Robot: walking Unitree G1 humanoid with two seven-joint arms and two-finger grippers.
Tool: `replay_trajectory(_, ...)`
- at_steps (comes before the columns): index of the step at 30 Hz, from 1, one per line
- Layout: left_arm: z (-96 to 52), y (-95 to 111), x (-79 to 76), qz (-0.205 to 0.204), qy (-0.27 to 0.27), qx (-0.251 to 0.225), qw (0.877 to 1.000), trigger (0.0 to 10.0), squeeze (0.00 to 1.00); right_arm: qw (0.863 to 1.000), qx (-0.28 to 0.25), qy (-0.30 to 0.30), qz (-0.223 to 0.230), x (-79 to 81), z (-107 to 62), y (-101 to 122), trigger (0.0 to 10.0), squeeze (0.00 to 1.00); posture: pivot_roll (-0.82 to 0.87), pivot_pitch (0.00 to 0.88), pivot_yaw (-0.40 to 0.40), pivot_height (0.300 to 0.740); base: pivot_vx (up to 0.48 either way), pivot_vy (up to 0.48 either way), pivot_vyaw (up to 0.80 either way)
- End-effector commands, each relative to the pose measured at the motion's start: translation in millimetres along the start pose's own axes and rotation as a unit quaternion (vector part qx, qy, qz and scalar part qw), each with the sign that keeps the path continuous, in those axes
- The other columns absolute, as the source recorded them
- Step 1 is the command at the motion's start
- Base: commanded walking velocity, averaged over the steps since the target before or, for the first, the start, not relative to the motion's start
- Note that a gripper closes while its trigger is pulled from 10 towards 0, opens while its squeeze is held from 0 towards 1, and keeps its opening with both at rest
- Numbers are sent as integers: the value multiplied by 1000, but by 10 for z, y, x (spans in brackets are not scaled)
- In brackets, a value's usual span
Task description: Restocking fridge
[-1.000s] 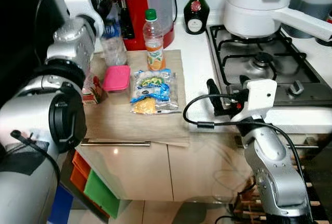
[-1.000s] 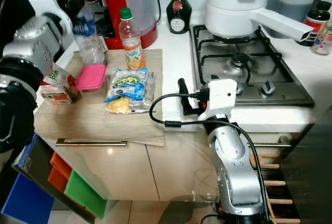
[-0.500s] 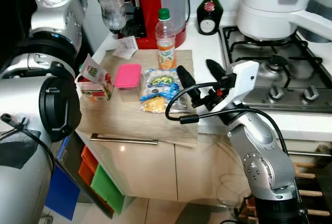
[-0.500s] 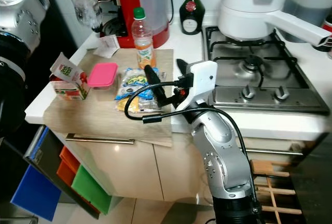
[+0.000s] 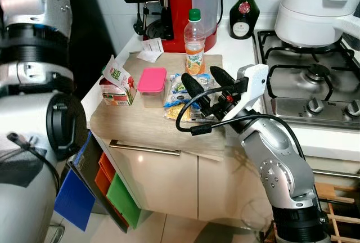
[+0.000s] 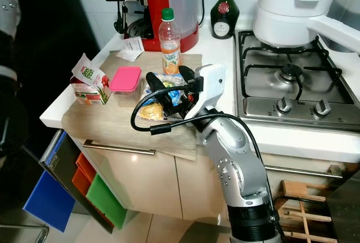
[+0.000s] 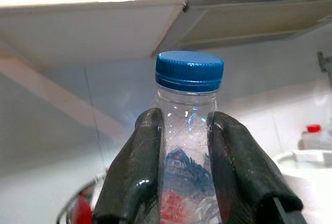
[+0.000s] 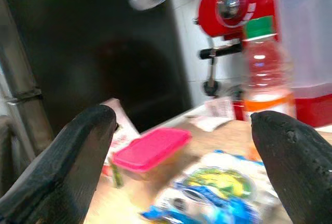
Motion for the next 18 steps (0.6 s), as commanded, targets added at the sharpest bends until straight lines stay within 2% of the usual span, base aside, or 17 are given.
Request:
replay_trajectory(1, -71, -94, -37, -15, 0, 23, 1000, 0, 0, 1000, -6, -14, -15, -71, 13, 36, 10000, 0, -84, 0, 57, 740, 0, 0, 0)
replay_trajectory(2, -132, -156, -79, -23, 4, 34, 999, 0, 0, 999, -7, -34, -23, -157, 17, 44, 10000, 0, -78, 0, 44, 740, 0, 0, 0)
replay_trajectory(3, -132, -156, -79, -23, 4, 34, 999, 0, 0, 999, -7, -34, -23, -157, 17, 44, 10000, 0, -78, 0, 44, 740, 0, 0, 0)
replay_trajectory(4, -207, -191, -146, -35, 3, 42, 998, 0, 0, 998, -11, -51, -33, -252, 17, 64, 10000, 0, -66, 0, 29, 740, 0, 0, 0)
replay_trajectory(5, -207, -191, -146, -35, 3, 42, 998, 0, 0, 998, -11, -51, -33, -252, 17, 64, 10000, 0, -66, 0, 29, 740, 0, 0, 0)
replay_trajectory(6, -356, -239, -259, -54, 2, 58, 997, 0, 0, 993, -24, -98, -67, -422, -8, 113, 10000, 0, -53, 0, 16, 740, 0, 0, 0)
replay_trajectory(7, -356, -239, -259, -54, 2, 58, 997, 0, 0, 993, -24, -98, -67, -422, -8, 113, 10000, 0, -53, 0, 16, 740, 0, 0, 0)
replay_trajectory(10, -526, -289, -424, -75, -5, 78, 994, 0, 0, 985, -41, -144, -87, -588, -23, 158, 10000, 0, -25, 0, 12, 740, 0, 0, 0)
replay_trajectory(13, -661, -235, -582, -80, -17, 79, 994, 0, 0, 980, -57, -162, -105, -639, -29, 188, 10000, 0, -12, 0, 6, 740, 0, 0, 0)
replay_trajectory(15, -702, -195, -649, -78, -26, 74, 994, 0, 0, 977, -64, -176, -102, -668, -40, 181, 10000, 0, -4, 0, 2, 740, 0, 0, 0)
replay_trajectory(18, -749, -193, -745, -63, -38, 74, 995, 0, 0, 971, -70, -192, -122, -685, -64, 160, 10000, 0, 6, 0, 3, 740, 0, 0, 0)
Point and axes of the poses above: a point about 5 cm out from each wrist's last joint towards the gripper, its own z axis pointing out of the wrist towards the gripper, its own y axis along the axis of the wrist's last joint, x = y × z, the point moved 4 cm from there along z, pointing out of the wrist towards the gripper, and after that the axes turned 14 degrees about z, right-handed, at the moved point
